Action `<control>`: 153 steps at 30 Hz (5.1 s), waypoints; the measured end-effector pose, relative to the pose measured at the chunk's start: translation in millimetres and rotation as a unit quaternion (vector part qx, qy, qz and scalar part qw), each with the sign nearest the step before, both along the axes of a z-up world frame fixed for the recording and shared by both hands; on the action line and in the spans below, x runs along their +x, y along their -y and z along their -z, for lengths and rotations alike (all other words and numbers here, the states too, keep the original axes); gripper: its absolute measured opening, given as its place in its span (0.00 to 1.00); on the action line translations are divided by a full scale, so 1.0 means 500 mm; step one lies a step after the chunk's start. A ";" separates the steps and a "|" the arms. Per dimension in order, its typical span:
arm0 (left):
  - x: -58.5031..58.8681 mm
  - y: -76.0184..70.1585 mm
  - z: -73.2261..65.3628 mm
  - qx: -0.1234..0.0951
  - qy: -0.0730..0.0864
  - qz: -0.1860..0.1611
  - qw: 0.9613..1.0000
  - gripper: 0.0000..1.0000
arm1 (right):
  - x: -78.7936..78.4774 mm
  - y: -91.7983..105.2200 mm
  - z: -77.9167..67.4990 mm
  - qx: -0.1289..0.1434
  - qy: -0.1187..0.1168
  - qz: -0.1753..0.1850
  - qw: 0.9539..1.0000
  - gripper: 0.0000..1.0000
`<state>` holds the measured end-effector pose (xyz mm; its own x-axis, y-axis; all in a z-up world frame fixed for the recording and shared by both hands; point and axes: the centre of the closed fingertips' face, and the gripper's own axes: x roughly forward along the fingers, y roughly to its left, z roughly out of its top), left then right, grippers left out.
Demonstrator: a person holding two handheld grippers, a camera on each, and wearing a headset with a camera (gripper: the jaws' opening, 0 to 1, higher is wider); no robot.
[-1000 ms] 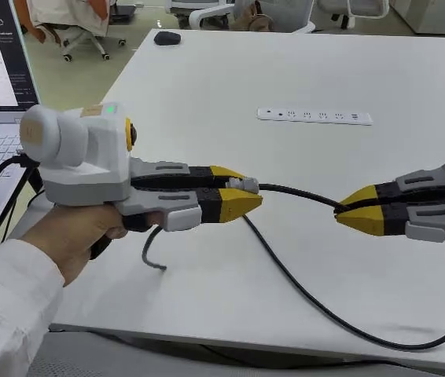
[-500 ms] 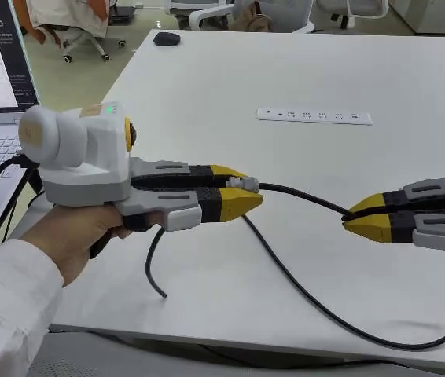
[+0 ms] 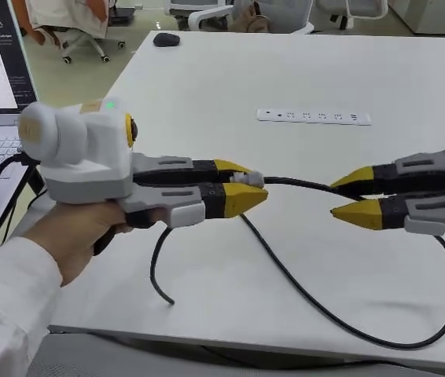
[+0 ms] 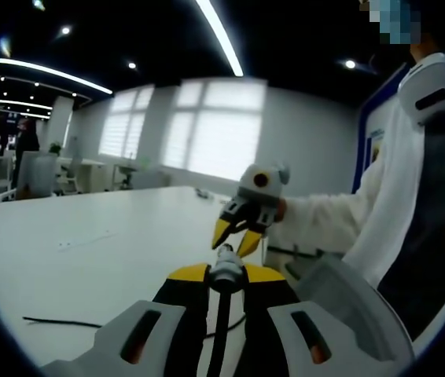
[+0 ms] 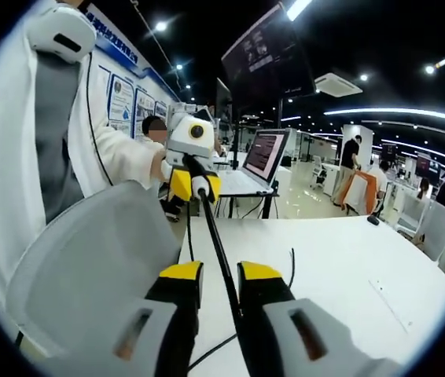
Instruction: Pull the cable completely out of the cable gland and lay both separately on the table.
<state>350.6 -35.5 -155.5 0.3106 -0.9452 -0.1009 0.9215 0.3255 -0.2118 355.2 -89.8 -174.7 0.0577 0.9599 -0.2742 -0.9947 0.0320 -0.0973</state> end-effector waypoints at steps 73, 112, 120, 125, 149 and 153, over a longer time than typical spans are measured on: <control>0.007 -0.012 -0.011 -0.015 -0.012 -0.008 1.000 0.17 | 0.010 0.048 0.027 -0.005 -0.024 0.028 0.999 0.04; -0.020 0.033 -0.012 -0.010 -0.017 0.030 0.999 0.17 | -0.042 -0.091 -0.057 0.016 0.047 -0.083 0.995 0.13; -0.017 0.035 -0.012 -0.010 -0.016 0.034 0.999 0.17 | -0.046 -0.087 -0.052 0.018 0.033 -0.095 0.995 0.06; -0.022 0.033 -0.014 -0.007 -0.010 0.039 0.999 0.17 | -0.055 -0.088 -0.050 0.020 0.031 -0.101 0.994 0.04; -0.012 -0.018 -0.002 -0.005 -0.017 0.010 1.000 0.17 | -0.027 -0.006 -0.018 0.003 0.006 -0.041 0.999 0.04; -0.010 -0.030 -0.001 -0.006 -0.020 0.002 1.000 0.17 | -0.022 0.010 -0.012 0.003 0.001 -0.028 1.000 0.04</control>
<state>345.7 -20.3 -154.8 0.3033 -0.9475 -0.1008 0.9136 0.3193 -0.2519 344.0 -94.9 -168.7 0.0049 0.9634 -0.2678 -0.9948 -0.0226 -0.0995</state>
